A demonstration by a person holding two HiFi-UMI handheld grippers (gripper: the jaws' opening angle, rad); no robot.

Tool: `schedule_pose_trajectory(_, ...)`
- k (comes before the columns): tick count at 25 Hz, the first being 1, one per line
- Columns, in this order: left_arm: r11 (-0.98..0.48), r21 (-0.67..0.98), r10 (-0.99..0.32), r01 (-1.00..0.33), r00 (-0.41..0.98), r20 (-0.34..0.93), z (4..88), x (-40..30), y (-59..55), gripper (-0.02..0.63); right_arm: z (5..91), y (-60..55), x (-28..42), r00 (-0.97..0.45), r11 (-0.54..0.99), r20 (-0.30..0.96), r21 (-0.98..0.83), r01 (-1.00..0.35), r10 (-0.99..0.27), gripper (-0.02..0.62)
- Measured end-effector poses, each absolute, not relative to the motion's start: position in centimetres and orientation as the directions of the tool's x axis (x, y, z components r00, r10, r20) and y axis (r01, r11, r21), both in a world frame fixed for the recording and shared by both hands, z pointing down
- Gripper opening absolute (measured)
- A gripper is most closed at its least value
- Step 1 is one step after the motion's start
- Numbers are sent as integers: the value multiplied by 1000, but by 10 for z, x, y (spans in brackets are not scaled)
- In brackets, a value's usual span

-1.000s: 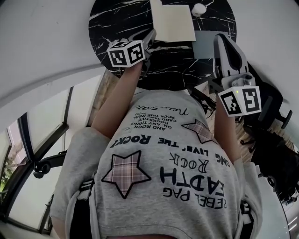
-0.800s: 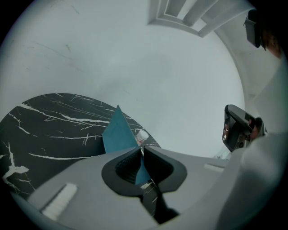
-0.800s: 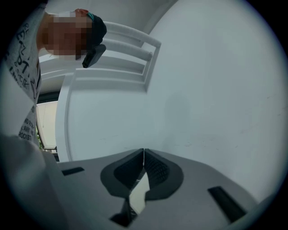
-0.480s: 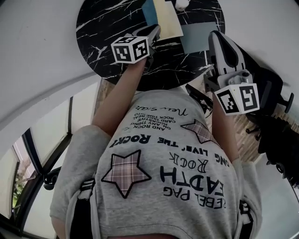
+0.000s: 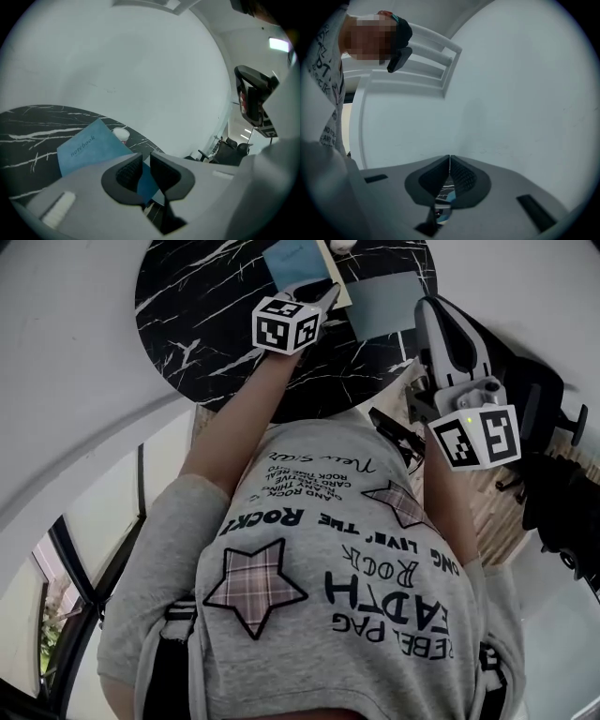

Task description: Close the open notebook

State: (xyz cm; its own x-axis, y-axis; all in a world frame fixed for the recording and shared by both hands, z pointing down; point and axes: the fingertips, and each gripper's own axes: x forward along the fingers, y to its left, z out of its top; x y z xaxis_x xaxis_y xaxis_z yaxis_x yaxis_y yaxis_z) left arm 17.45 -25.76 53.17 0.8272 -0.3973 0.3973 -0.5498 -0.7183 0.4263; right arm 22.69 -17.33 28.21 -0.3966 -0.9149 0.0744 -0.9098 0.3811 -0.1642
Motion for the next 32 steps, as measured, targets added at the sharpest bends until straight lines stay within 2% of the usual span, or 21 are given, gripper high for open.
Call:
schedule_pose_trajectory(5, -671, 526, -347, -522, 848, 399, 556, 189, -258, 35, 284, -168, 232, -376, 359, 91, -157, -920, -922, 14)
schedule_pose_trajectory(10, -658, 543, -295, -522, 842, 452, 582, 194, -254, 35, 287, -166, 236, -363, 345, 108, -155, -926, -926, 14)
schedule_pose_trajectory(16, -655, 515, -269, -553, 808, 525, 609, 193, -248, 41, 292, -164, 237, -364, 343, 124, -160, -926, -923, 14)
schedule_pose_trajectory(23, -730, 354, -259, -585, 715, 649, 626, 200, -241, 9, 293, -166, 234, -365, 344, 123, -165, -924, -923, 14)
schedule_pose_trajectory(32, -729, 364, -243, -580, 715, 655, 624, 200, -240, 9, 295, -165, 231, -369, 347, 121, -170, -922, -922, 14)
